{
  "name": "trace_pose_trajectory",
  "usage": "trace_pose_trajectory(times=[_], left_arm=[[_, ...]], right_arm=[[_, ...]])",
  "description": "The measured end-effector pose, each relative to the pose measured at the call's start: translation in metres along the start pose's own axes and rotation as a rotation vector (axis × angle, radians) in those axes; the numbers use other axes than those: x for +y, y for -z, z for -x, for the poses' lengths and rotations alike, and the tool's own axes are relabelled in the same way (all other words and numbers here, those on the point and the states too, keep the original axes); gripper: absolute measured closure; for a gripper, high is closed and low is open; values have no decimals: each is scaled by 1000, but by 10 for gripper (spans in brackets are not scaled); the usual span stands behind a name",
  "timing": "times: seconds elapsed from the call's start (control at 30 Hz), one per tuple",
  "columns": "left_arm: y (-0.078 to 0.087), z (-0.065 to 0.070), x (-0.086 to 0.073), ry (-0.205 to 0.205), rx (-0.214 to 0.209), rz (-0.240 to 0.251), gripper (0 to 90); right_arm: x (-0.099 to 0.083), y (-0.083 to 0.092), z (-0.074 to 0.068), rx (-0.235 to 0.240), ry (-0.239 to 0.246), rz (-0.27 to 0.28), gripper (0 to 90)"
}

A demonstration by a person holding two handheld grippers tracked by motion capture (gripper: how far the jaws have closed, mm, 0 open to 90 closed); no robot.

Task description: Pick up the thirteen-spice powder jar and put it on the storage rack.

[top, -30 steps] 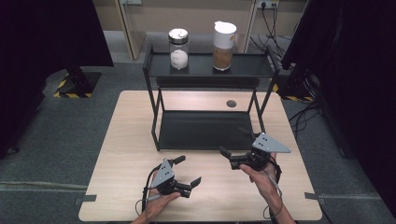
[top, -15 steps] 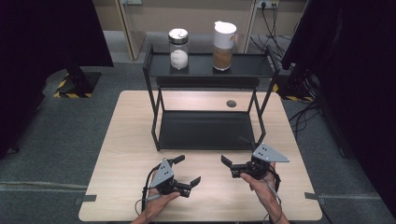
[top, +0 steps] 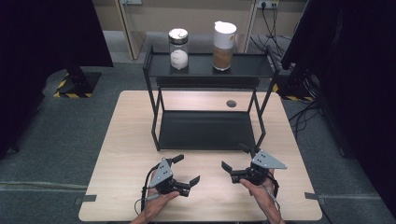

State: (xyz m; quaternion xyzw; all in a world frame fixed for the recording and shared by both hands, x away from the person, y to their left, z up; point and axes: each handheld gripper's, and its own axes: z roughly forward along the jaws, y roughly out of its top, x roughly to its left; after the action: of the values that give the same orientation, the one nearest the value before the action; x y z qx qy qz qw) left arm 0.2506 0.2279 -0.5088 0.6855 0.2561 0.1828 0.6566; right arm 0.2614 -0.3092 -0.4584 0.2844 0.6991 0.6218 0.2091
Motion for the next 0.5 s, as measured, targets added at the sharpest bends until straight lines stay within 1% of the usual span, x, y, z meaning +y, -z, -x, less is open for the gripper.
trace_pose_trajectory(times=[0.17, 0.5], left_arm=[[0, -1, 0, 2, 4, 2, 4], [0, -2, 0, 3, 7, 6, 5]], right_arm=[[-8, 1, 2, 4, -11, 0, 18], [-16, 1, 5, 5, -15, 0, 18]])
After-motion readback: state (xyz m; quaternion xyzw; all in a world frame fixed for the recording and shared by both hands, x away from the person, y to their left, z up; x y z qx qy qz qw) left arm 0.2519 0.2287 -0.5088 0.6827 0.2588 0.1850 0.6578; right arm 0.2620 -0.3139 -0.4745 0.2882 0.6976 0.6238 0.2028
